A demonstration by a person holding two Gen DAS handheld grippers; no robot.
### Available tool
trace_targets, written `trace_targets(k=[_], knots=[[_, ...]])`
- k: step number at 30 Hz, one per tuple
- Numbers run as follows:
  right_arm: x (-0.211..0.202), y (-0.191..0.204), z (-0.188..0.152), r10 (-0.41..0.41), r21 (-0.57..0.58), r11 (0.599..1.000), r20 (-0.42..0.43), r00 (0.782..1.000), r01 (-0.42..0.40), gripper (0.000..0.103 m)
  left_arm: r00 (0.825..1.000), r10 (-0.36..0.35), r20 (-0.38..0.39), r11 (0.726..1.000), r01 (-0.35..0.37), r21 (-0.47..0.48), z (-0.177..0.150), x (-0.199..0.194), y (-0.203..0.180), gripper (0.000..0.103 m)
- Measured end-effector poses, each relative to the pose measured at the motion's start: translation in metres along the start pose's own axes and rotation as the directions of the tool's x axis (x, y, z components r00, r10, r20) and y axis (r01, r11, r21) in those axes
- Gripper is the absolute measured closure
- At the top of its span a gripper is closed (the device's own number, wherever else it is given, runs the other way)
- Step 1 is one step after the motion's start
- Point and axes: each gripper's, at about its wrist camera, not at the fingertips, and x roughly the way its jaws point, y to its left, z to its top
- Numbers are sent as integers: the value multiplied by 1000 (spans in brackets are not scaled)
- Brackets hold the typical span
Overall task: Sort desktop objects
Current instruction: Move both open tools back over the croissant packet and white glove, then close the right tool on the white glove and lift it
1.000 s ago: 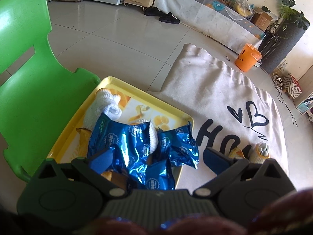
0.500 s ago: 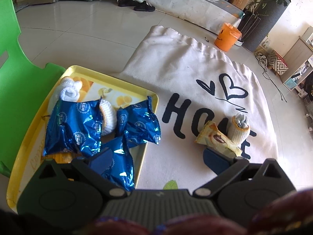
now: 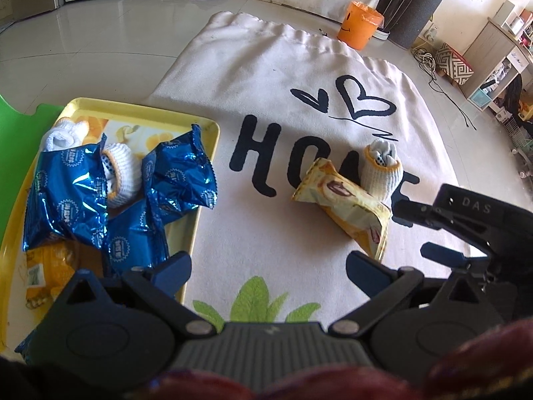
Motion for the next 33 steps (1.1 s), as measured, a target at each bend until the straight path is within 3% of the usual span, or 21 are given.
trace_targets(k=[17,22,29,33], knots=[[49,-1,21,-79,-22,997,9,997,79,30,999,-3,-54,1000,4,25,-8,18,-9,1],[56,5,17,-69,-62,996,-35,997,66,29,998,-1,-63,1000,2,19,-9,20,-8,1],[50,13,10,13,-102,994,-154,988,-29,28,997,10,-73,1000,-9,17,-10,24,-5,1],[52,19,6,142,-92,981,-276,951,-173,28,996,9,-87,1000,-8,9,-12,27,-4,1]])
